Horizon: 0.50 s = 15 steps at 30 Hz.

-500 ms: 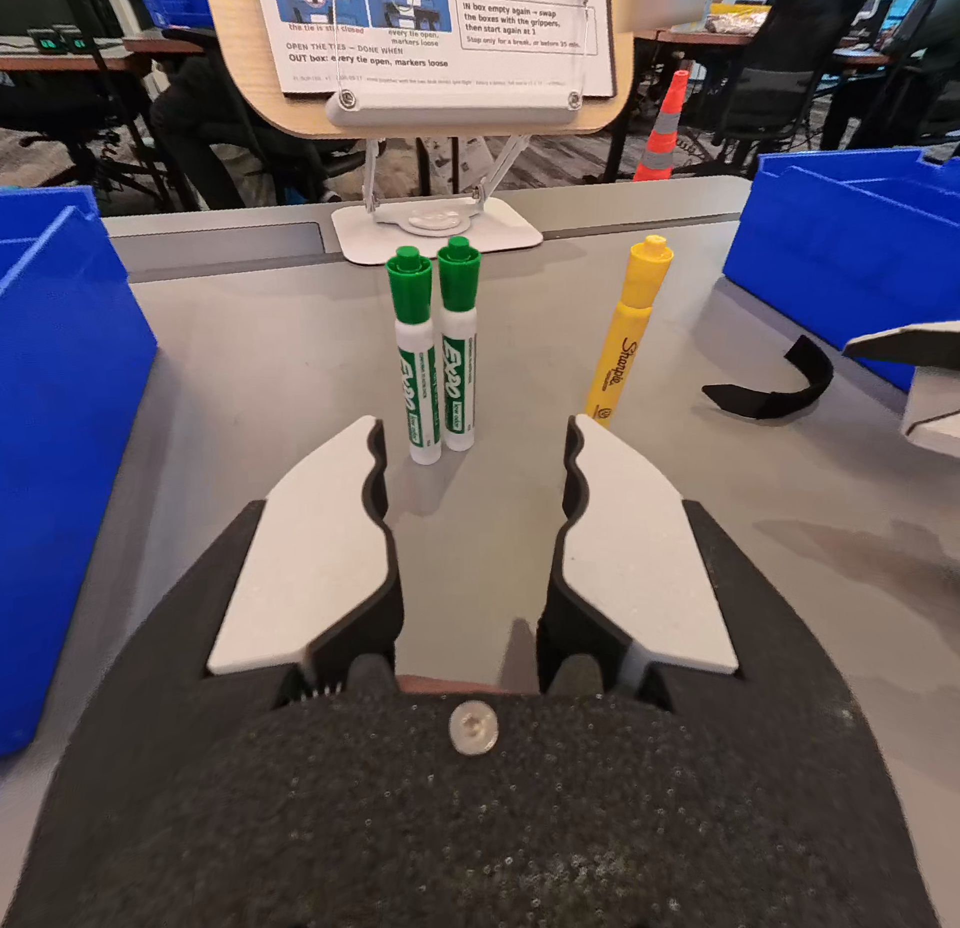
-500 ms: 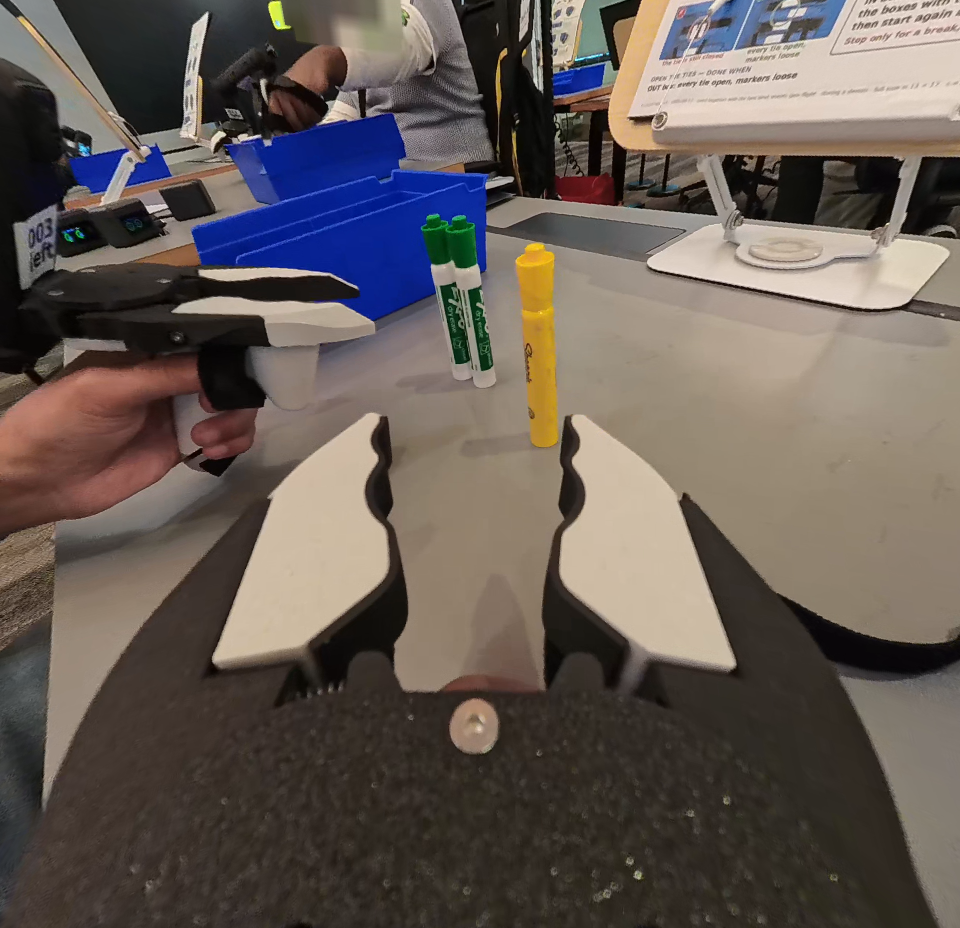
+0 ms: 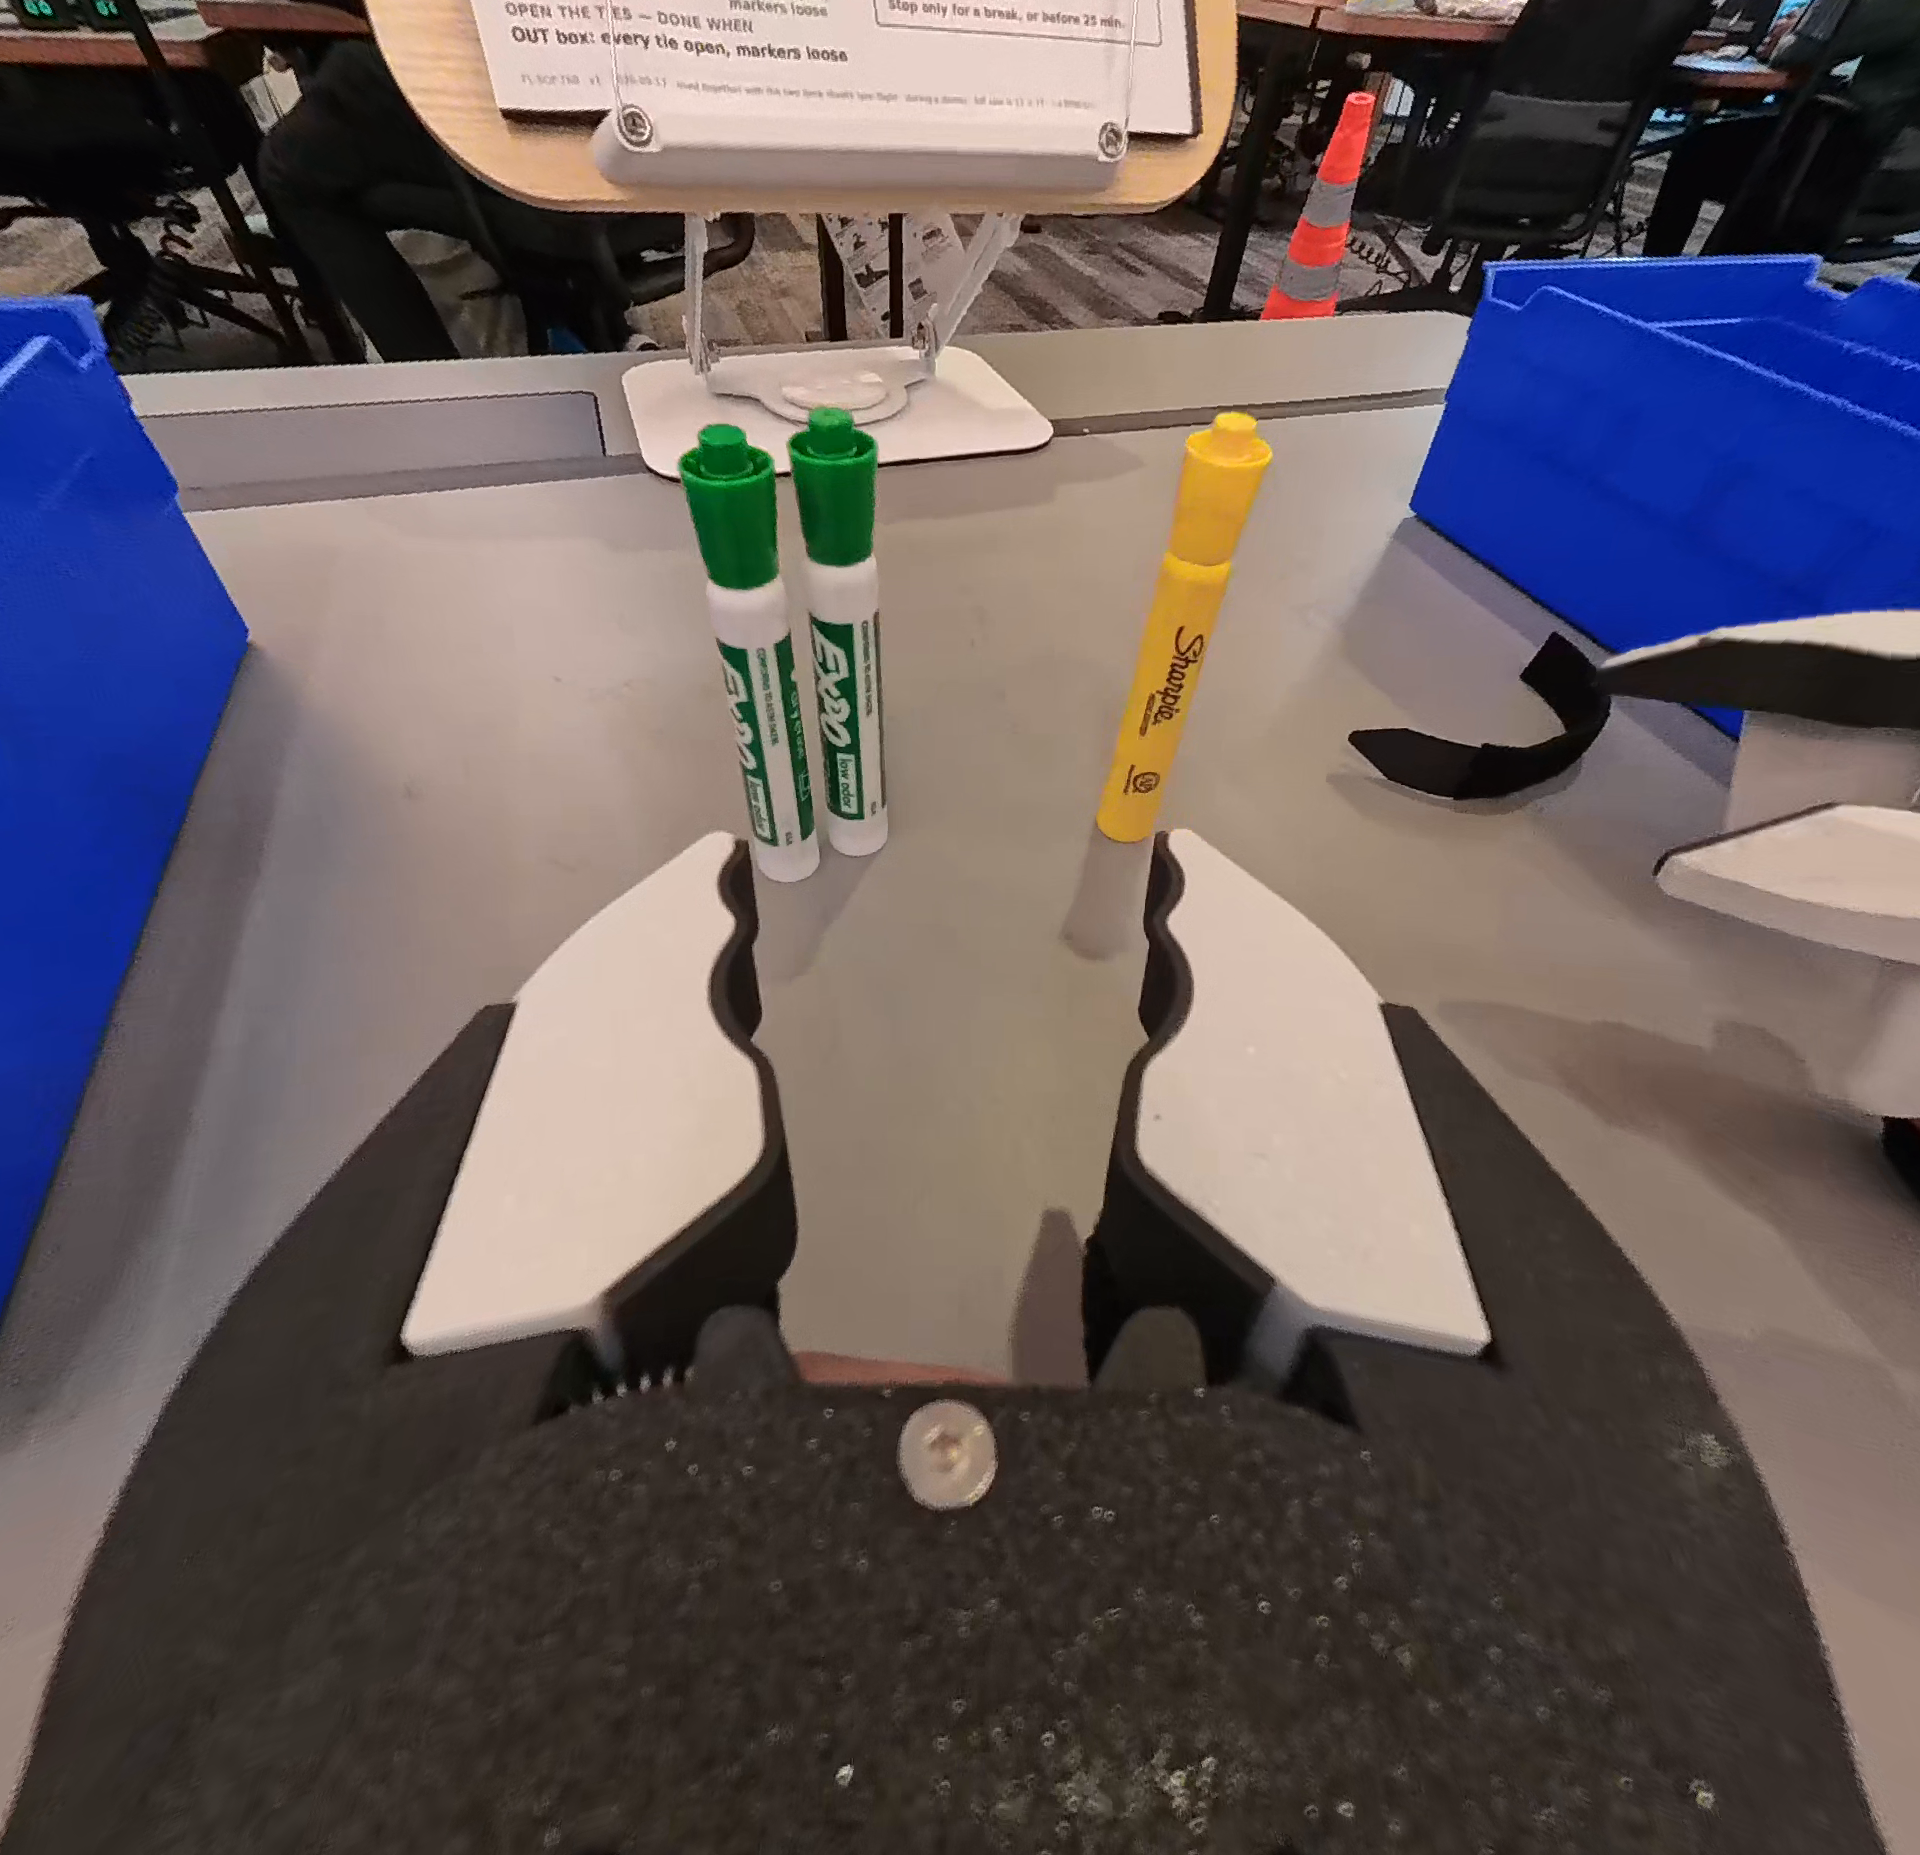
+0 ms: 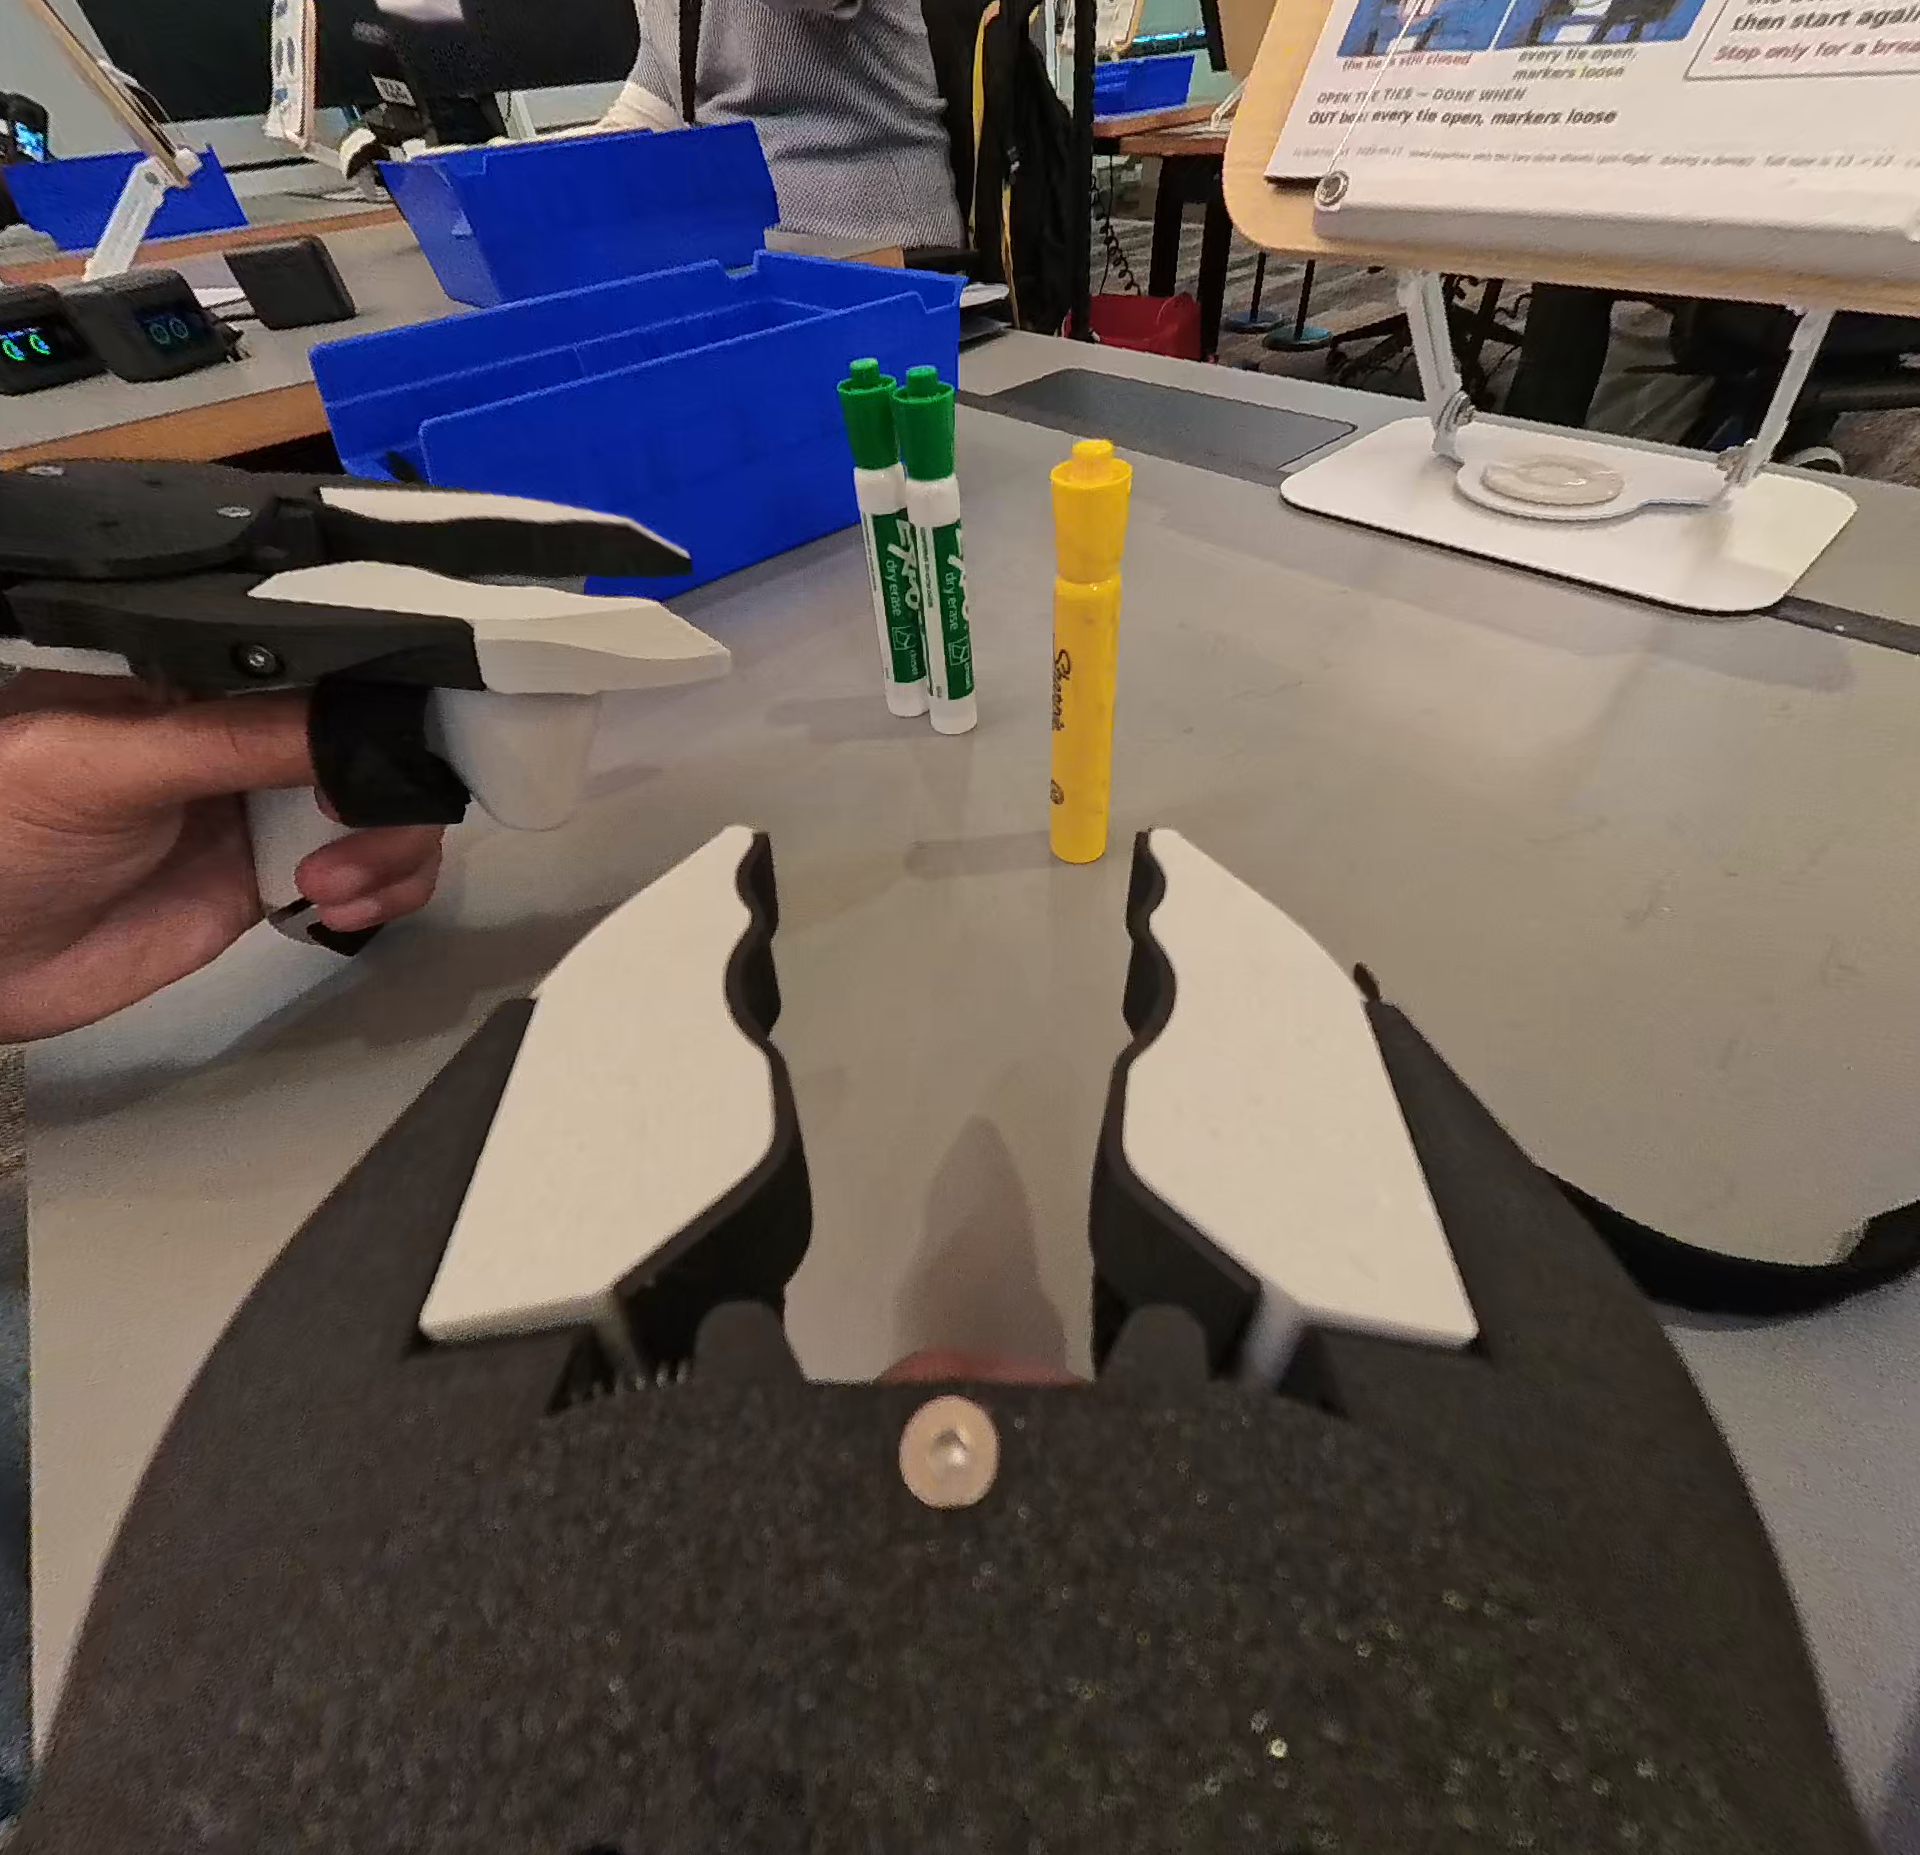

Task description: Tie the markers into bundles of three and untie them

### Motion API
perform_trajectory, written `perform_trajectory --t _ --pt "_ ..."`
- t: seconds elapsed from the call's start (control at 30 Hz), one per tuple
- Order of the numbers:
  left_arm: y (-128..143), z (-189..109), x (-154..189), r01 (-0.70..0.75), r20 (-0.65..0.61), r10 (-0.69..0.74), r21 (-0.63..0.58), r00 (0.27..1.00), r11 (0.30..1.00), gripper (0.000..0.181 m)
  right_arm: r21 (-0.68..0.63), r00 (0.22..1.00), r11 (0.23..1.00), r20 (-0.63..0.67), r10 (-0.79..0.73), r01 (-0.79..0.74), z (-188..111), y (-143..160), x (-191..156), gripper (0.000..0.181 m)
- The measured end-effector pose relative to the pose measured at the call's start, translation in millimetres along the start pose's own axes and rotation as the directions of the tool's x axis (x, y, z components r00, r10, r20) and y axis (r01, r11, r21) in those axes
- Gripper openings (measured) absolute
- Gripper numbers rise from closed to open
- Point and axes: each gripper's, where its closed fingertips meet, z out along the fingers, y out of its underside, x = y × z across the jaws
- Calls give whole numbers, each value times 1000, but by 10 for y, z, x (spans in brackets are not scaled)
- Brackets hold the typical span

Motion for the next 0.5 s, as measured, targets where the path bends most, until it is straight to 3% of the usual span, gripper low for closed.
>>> perform_trajectory --t 0.5 --pt "73 30 -111 43 -19 -44 -51 999 998 67 -23 1000 1000 10 -19 19 32 30 -10 56"
